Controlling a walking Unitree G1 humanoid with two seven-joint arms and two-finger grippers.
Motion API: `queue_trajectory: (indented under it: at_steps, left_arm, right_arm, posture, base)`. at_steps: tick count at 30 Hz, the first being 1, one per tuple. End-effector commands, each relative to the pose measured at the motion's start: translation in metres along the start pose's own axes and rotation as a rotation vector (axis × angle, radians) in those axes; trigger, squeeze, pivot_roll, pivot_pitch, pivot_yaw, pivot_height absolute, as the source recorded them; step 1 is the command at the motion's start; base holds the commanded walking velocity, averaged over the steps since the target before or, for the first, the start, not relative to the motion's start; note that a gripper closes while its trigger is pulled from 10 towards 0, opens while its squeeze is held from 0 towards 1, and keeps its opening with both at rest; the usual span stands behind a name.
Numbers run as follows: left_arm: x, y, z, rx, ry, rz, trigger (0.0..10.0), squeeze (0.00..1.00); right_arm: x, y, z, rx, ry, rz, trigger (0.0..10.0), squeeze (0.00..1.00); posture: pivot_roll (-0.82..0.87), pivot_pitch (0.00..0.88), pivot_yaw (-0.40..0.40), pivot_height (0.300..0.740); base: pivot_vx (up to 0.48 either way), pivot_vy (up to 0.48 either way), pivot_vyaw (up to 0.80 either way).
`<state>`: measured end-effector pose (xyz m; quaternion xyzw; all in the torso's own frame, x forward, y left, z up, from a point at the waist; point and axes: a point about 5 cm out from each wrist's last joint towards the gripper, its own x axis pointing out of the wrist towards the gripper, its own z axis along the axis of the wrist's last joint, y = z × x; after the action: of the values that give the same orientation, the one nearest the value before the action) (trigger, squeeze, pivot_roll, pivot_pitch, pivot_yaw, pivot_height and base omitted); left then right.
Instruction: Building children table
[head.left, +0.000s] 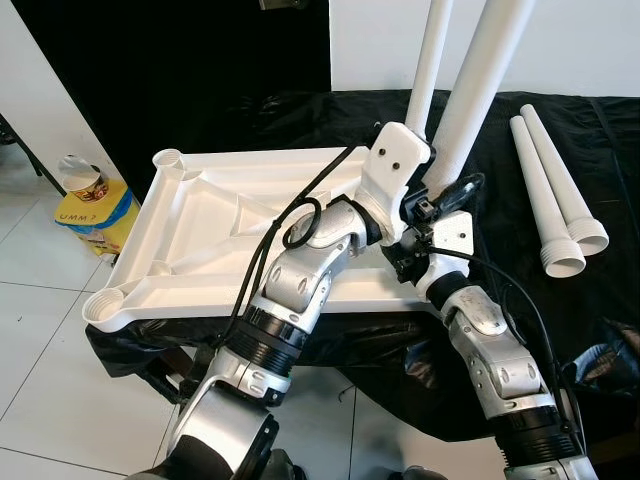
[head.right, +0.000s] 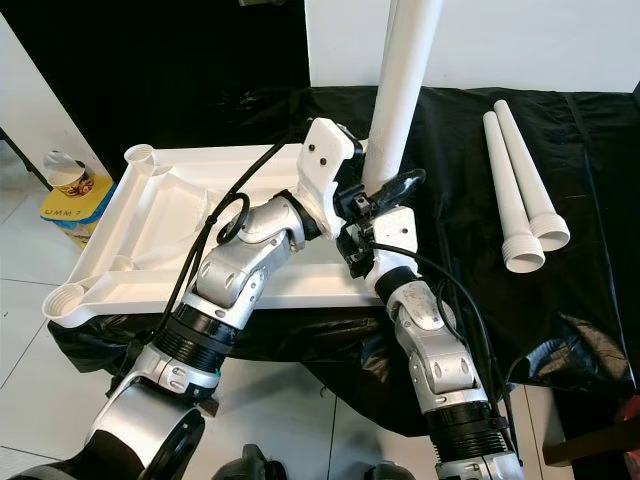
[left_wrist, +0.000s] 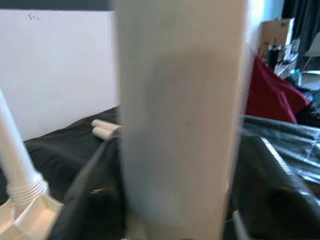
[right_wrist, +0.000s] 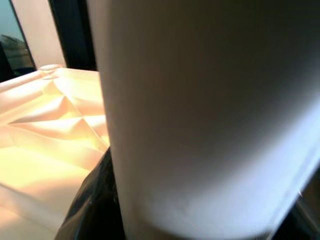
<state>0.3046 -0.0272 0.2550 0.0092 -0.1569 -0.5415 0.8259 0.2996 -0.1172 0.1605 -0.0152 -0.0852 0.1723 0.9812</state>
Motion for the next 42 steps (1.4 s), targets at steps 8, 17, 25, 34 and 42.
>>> queue_trajectory:
  at_steps: [8,17,25,34,42]
  left_arm:
    - [0.003,-0.007,0.01,-0.081,-0.073,-0.037,10.0,1.0]
    - [-0.004,0.014,0.038,-0.11,-0.258,0.137,10.0,0.0]
    - [-0.015,0.022,0.041,-0.12,-0.297,0.206,10.0,0.0]
    - [-0.031,0.027,0.027,-0.068,-0.239,0.26,10.0,0.0]
    - [-0.041,0.021,0.009,-0.015,-0.171,0.282,10.0,0.0]
  right_arm:
    - [0.005,0.001,0.003,-0.01,-0.005,-0.006,10.0,0.0]
    - [0.006,-0.011,0.001,0.012,0.008,-0.113,10.0,0.0]
    - [0.006,-0.026,-0.002,0.029,0.02,-0.227,10.0,0.0]
    - [0.002,-0.037,-0.007,0.047,0.038,-0.295,10.0,0.0]
    - [-0.003,-0.037,-0.015,0.058,0.055,-0.293,10.0,0.0]
  posture:
    - [-0.09,0.004,0.033,0.74]
    - [-0.08,0.0,0.031,0.74]
    - [-0.08,0.0,0.026,0.74]
    - [-0.07,0.004,0.022,0.74]
    - [-0.07,0.011,0.018,0.74]
  base:
    - [0.0,0.0,0.0]
    - [0.0,0.0,0.0]
    - [0.0,0.0,0.0]
    - [0.0,0.0,0.0]
    - [0.0,0.0,0.0]
